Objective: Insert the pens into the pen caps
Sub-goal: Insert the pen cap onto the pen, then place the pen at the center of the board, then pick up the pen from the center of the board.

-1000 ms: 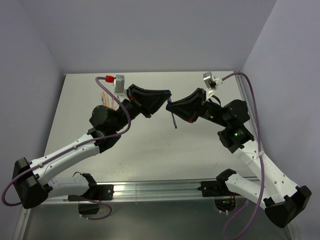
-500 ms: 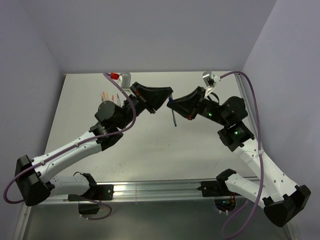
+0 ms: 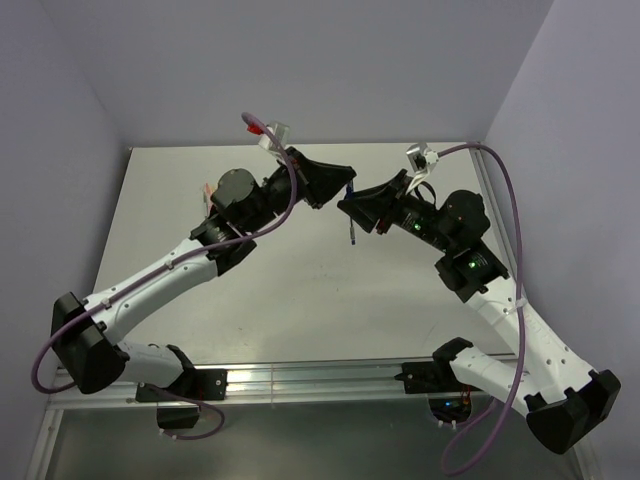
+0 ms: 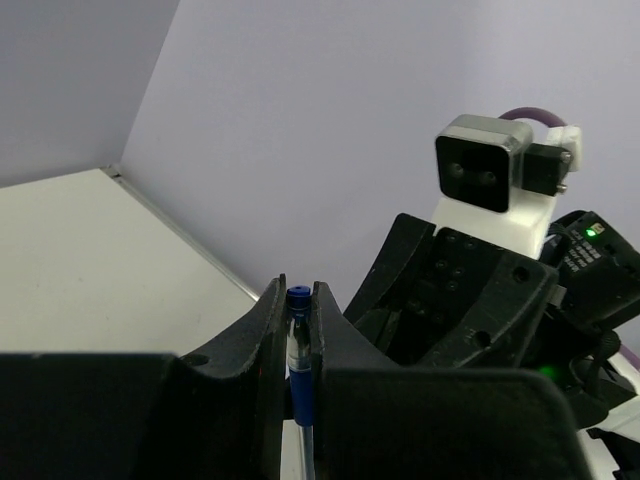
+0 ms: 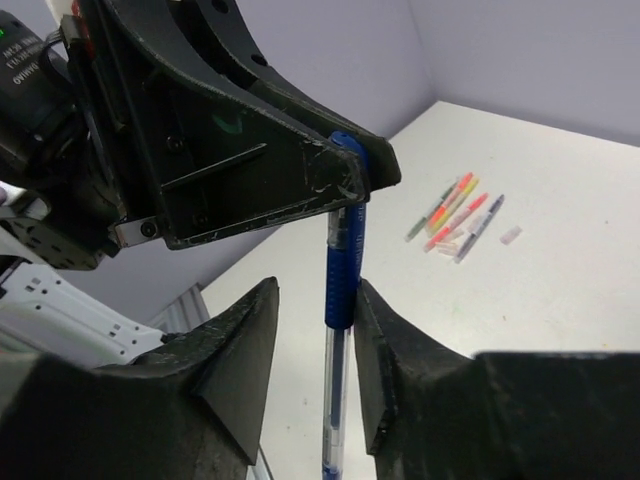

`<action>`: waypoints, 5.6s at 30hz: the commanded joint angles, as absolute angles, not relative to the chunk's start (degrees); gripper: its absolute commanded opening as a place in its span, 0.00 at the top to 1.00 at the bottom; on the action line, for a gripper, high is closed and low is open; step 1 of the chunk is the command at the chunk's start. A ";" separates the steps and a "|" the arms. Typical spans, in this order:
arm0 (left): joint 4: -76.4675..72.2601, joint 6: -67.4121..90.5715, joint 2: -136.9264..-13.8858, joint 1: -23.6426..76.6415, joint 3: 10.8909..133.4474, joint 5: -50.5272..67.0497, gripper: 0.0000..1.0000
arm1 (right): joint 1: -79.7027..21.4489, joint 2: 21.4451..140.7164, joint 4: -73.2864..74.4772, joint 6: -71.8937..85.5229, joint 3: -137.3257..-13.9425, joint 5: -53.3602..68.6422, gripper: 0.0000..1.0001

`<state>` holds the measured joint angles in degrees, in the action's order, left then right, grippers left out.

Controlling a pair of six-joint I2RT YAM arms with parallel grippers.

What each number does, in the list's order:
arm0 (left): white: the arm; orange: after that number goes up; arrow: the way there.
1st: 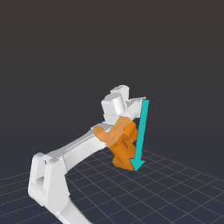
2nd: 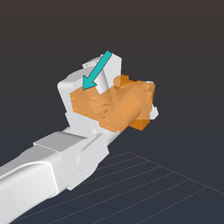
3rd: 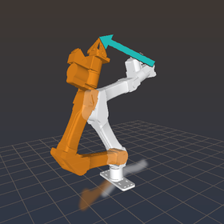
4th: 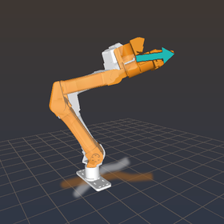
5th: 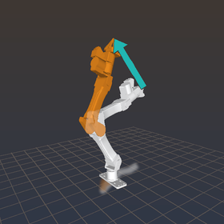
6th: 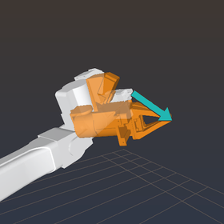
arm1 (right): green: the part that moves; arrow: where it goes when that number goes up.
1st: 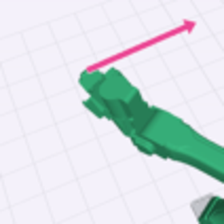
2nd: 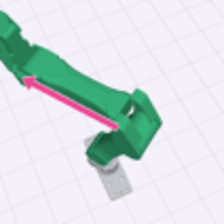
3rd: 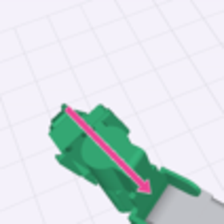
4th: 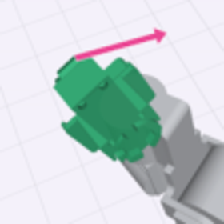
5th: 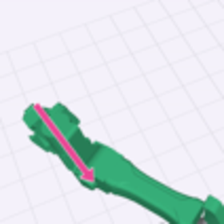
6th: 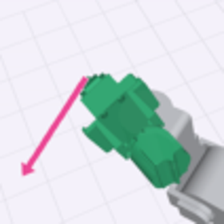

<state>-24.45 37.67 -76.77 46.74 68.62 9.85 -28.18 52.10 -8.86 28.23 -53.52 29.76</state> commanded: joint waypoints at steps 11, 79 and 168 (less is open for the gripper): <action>-19.25 35.60 -84.55 38.50 75.14 11.08 1.00 | -28.21 48.52 4.29 23.47 -49.57 13.99 0.48; 11.77 35.77 -113.12 22.42 92.03 -10.80 0.62 | -28.04 62.40 15.65 24.70 -58.97 3.07 0.42; 26.98 29.44 -131.66 12.30 107.14 -15.21 1.00 | -28.04 69.61 13.71 24.35 -58.53 8.70 0.44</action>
